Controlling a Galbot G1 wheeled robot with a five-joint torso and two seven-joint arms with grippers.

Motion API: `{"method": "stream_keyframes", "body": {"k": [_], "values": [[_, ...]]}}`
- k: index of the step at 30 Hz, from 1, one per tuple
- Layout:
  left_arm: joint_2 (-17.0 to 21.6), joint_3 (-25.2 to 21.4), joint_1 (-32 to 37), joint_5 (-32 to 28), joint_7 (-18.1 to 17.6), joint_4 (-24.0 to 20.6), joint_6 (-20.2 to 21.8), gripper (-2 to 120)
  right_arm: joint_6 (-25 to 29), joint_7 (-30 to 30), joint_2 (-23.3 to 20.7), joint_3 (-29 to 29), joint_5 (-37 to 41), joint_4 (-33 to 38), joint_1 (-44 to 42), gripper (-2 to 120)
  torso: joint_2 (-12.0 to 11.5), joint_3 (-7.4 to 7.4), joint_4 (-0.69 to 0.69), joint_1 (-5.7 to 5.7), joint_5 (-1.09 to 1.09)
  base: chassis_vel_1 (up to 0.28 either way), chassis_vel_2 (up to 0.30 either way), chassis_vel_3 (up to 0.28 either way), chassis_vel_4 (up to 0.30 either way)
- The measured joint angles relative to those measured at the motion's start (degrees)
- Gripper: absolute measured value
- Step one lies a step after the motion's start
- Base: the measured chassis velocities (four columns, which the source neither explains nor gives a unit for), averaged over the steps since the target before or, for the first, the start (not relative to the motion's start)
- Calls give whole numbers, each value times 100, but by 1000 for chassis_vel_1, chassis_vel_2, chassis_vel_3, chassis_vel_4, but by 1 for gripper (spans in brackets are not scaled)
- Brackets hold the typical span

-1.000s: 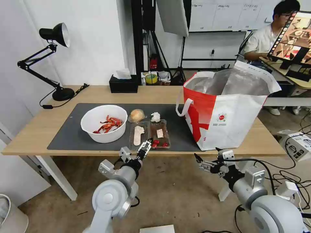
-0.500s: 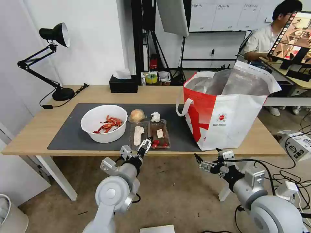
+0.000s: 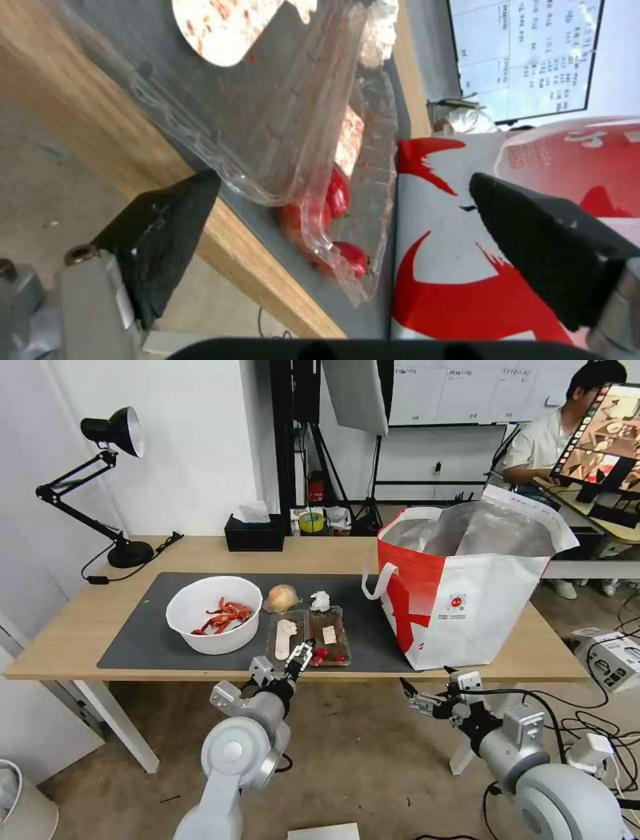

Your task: Pick up the trash from the table and place it into the takeout bag.

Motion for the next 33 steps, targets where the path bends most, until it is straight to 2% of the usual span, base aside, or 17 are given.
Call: {"method": "stream_keyframes", "body": {"k": [11, 33], "values": [[-14, -54, -37, -29, -118, 5, -48, 100, 38, -25, 86, -7, -109, 19, -103, 100, 0, 0, 0, 0, 0, 0, 0, 0, 0], [10, -100, -71, -27, -54, -134, -138, 100, 65, -83, 215, -44, -262, 52, -183, 100, 0, 0, 0, 0, 0, 0, 0, 0, 0]]}}
